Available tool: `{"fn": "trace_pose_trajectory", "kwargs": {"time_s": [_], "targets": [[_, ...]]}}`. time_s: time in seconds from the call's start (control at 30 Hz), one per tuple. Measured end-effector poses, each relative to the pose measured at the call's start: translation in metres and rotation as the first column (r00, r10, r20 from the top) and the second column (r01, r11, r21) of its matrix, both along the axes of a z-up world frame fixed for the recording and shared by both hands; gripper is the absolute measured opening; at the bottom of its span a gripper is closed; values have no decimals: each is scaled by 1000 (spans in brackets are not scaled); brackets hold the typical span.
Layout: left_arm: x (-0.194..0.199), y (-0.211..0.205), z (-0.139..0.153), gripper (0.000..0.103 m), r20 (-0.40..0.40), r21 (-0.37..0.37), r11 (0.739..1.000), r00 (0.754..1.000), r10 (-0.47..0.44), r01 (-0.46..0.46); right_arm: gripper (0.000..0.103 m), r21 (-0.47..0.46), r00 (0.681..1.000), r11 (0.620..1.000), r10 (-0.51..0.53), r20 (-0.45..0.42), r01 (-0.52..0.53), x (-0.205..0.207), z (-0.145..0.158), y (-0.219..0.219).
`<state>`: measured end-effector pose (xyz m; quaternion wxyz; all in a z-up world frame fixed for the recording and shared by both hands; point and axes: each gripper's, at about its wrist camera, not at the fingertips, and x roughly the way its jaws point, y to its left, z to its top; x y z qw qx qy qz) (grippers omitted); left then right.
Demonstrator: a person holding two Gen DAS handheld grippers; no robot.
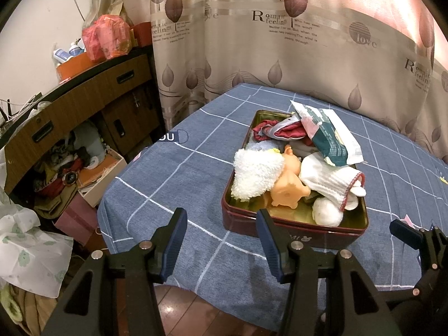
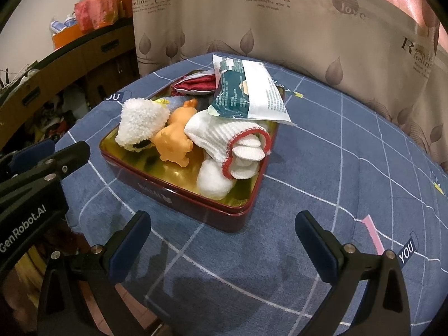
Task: Organize soft objects
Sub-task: 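Open the right gripper and lift it away from the tin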
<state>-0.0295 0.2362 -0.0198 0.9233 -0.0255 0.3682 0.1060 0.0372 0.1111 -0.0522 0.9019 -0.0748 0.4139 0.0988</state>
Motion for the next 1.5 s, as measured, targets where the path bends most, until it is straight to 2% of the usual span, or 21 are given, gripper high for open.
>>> {"fn": "trace_pose_trajectory", "kwargs": {"time_s": [1.13,1.5], "targets": [[0,-2,0,52,-1,2,1000,1000,0,0,102,-1,1000,1000,-1,-8,1,-1,-2,0],[3,-5,2,52,4,26,1000,1000,-15,15,102,0,1000,1000,0,-13,0,-2,-4,1]]}}
